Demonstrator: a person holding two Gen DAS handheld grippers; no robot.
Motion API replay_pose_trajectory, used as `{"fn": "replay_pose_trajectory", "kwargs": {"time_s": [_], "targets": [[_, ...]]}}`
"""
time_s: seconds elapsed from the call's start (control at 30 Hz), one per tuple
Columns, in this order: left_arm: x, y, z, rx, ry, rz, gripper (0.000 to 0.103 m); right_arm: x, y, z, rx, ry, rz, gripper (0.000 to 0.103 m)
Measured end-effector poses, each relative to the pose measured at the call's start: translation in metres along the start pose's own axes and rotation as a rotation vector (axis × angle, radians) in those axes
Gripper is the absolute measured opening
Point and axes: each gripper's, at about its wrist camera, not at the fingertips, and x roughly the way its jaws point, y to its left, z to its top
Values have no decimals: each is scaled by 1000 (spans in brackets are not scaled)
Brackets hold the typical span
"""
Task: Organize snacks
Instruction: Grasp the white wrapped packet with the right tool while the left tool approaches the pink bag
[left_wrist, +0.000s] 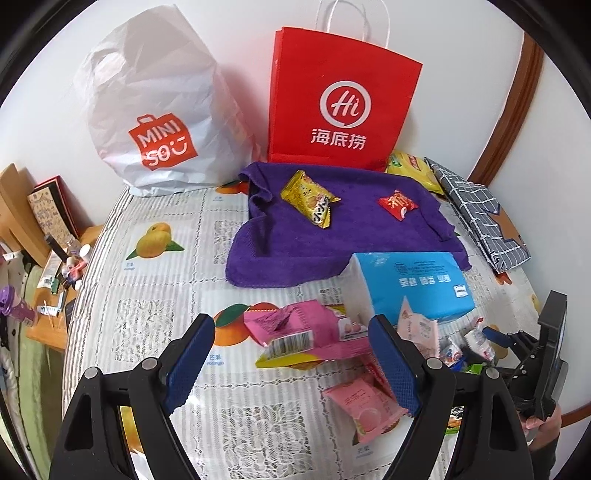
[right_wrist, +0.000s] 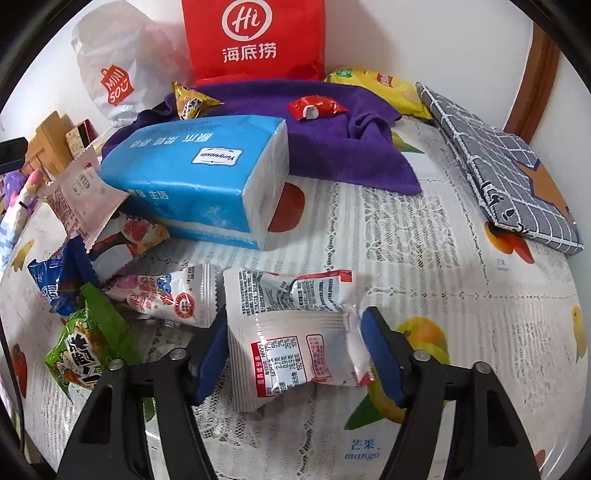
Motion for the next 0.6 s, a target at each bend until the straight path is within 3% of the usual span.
{"fn": "replay_pose_trajectory", "kwargs": {"time_s": [0.13, 0.2, 0.27, 0.6], "targets": [[4, 7, -3, -20, 9, -2, 84, -3, -1, -1, -5, -4, -1, 46], [7, 8, -4, -20, 12, -1, 84, -5, 0, -1, -8, -11, 0, 43], [10, 8, -5, -22, 19, 2, 84, -11, 1, 0, -16, -27, 0, 31], [24, 13, -4, -43, 39, -4, 84, -26, -12, 3, 51, -60, 21, 25]]}}
